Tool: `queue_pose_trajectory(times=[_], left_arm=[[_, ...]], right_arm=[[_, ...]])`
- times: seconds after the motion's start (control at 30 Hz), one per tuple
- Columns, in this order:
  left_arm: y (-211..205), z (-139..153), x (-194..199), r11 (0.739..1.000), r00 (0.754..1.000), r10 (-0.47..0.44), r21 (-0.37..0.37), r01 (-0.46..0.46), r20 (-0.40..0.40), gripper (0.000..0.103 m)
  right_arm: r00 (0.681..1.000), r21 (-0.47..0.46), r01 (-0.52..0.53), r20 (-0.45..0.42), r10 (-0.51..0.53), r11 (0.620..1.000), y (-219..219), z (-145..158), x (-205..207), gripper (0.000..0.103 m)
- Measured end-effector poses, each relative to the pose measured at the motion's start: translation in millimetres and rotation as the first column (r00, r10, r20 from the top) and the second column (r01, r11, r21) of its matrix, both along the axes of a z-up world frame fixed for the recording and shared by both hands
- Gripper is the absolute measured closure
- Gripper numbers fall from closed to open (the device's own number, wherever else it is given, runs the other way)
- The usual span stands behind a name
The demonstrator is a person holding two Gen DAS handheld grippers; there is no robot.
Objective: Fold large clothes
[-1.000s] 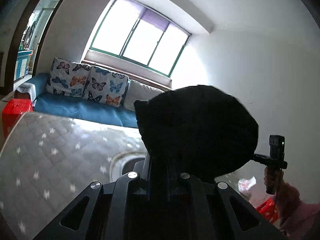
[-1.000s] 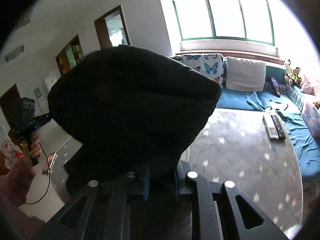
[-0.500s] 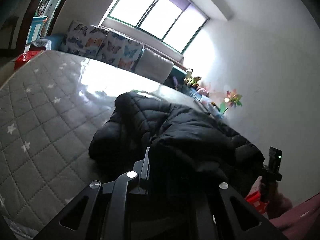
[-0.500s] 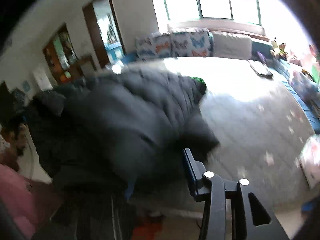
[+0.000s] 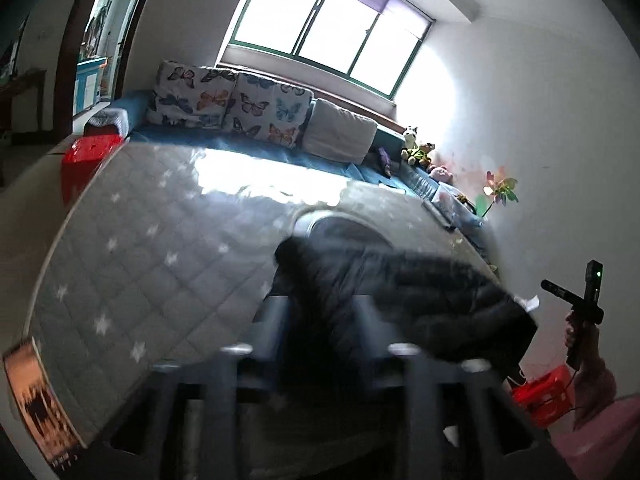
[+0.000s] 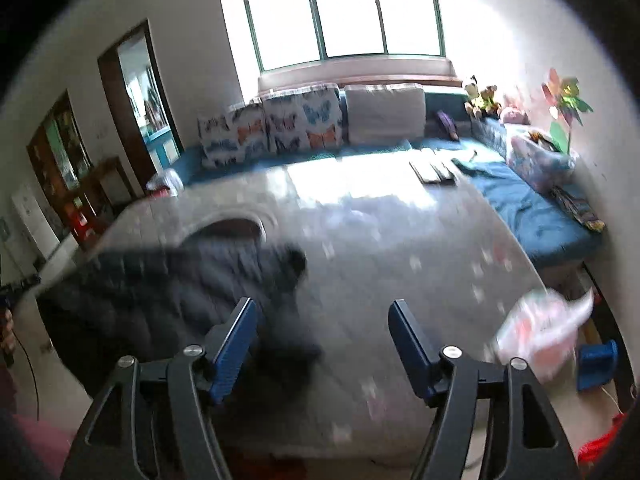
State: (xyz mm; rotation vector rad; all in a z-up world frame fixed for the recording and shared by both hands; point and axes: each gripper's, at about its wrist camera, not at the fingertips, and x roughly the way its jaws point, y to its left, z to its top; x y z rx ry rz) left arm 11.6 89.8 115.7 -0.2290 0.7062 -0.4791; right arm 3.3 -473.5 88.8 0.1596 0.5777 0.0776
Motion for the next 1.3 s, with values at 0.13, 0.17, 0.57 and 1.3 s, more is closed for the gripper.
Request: queue_pose_trajectory(times=[0.13,0.17,0.57,1.3], left_arm=[[-45,37,35,0.997,0.997,-0.075,-0.001,0.075,0.022,0.035],[-58,40,44,0.995,0.995,-0.096,-0.004,0.096,0.015,0.034],[-197,-4,146,0.946,0.967,-0.213,0.216,0.240,-0.140,0.035],[-153,-134,49,0.946,0.972,-0.225,0.224,0.233,-0.062,0.029]], right_arm=[[0.998,-0.007,-0.063,0.012,0.063,0.998,34,14,31,0.024],[0.995,-0.019,-0.096,0.002,0.096,0.995,47,15,39,0.024],[0.947,-0.157,-0.285,-0.196,0.253,0.946,153,-17,117,0.024],[0.970,-0.324,-0.242,-0.102,0.220,0.915,161,-102,7,0.016]])
